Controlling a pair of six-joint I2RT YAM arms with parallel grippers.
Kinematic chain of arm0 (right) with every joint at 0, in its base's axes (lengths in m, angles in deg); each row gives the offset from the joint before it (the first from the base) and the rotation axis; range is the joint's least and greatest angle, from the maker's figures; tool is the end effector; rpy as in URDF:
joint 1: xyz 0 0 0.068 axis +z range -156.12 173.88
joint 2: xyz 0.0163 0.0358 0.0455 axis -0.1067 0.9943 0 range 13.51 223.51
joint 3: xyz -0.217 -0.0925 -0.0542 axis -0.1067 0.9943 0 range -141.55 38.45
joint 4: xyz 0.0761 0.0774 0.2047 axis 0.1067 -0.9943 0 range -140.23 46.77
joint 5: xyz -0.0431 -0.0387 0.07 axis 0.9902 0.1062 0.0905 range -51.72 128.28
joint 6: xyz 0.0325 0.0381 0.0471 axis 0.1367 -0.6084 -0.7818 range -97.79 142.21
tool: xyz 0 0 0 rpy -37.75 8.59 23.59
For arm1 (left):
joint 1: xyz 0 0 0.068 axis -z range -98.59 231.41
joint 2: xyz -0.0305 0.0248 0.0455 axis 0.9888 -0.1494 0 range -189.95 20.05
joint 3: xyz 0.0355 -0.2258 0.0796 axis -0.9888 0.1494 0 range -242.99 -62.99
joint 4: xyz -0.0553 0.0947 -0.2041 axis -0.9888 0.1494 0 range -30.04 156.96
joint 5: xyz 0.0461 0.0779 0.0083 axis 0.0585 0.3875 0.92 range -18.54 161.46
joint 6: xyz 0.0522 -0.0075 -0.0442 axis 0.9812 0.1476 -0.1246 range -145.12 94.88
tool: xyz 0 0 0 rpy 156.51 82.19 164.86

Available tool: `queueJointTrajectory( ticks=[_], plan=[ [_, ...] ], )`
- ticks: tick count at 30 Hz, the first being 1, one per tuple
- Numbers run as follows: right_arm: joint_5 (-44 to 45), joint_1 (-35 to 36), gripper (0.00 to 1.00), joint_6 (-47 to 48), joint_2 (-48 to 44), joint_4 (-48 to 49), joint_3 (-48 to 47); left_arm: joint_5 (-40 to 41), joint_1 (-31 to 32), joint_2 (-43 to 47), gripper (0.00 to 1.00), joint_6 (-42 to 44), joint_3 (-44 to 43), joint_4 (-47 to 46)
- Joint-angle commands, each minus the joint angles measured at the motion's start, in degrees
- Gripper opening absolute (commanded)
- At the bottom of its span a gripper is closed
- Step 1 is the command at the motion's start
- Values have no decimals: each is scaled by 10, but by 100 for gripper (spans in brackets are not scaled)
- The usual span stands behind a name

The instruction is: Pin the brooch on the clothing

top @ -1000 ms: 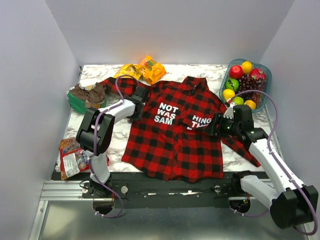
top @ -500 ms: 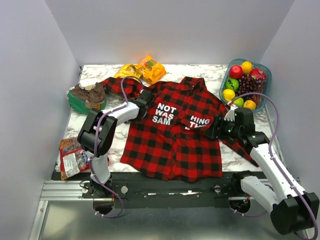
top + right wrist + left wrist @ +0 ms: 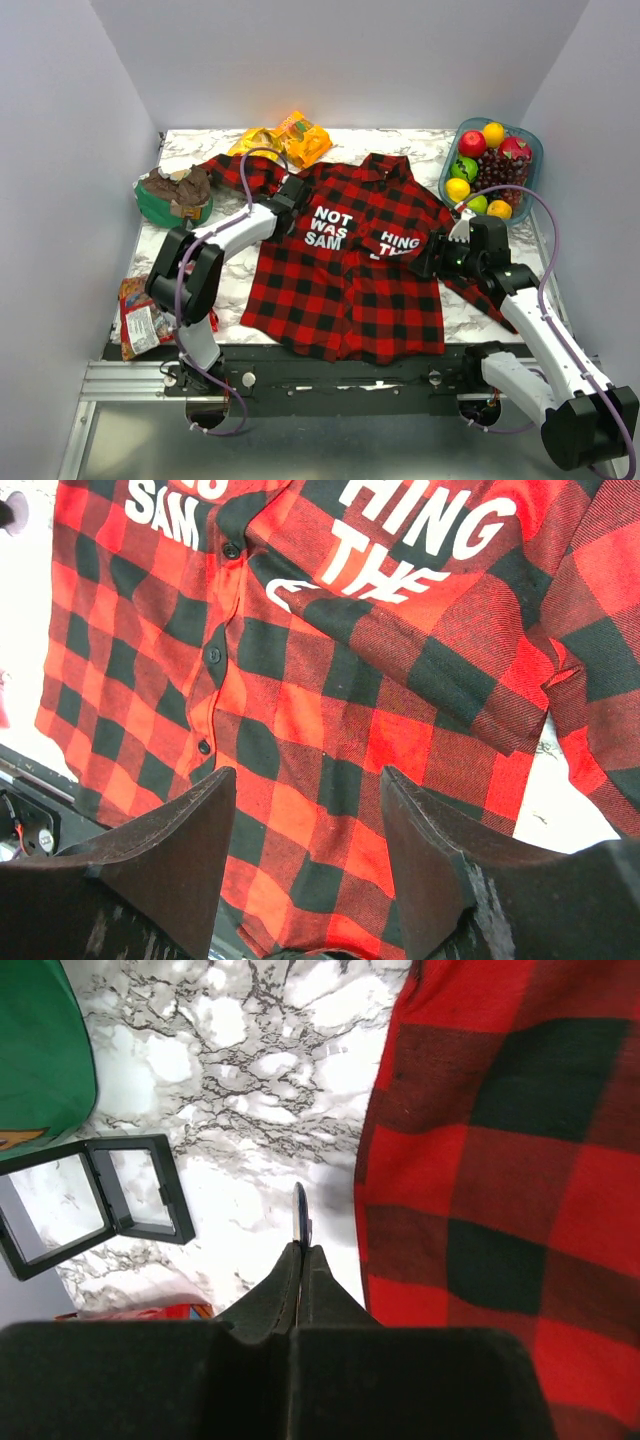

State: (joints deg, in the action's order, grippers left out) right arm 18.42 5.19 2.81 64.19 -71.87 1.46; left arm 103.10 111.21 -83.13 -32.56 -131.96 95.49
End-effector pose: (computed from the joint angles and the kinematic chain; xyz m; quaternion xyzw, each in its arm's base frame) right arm 0.1800 0.0553 0.2159 -0.0060 0.9037 0.2575 0.3421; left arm 0.2963 -0.1362 0.1555 0.1366 0.9385 0.2002 0.2461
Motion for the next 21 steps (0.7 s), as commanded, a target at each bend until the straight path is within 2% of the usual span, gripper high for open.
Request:
queueJointTrajectory(
  ticks=[1,4,5,7,8,10,11,12,14,15,16,19,21],
  plan=[
    [-8,4,68,9,-8,-12,1,-81,8,88,0,-22,-42,10],
    [-10,3,67,13,-8,-12,-6,-164,8,114,0,-8,-51,0],
    [-14,4,67,14,-10,-12,-8,-229,8,131,0,-4,-51,-10],
    [-28,4,67,23,-16,-4,-14,-309,8,152,0,15,-45,-21],
    [-49,3,68,28,-22,1,-20,-405,8,157,0,23,-43,-29],
    [-79,4,67,36,-35,22,-27,-484,7,169,0,44,-30,-41],
    [-120,3,67,38,-40,31,-32,-565,7,183,0,47,-23,-58],
    [-140,5,67,38,-44,57,-33,-599,7,191,0,48,0,-70],
    [-178,6,67,28,-56,91,-32,-677,2,209,0,36,23,-111],
    [-213,10,67,22,-59,130,-23,-755,-2,213,0,24,48,-128],
    [-230,12,67,8,-60,152,-19,-795,-4,213,0,3,56,-142],
    [-282,20,67,-9,-58,226,2,-891,-8,206,0,-7,71,-158],
    [-290,30,67,-8,-50,262,12,-921,-8,217,0,-62,101,-227]
  ],
)
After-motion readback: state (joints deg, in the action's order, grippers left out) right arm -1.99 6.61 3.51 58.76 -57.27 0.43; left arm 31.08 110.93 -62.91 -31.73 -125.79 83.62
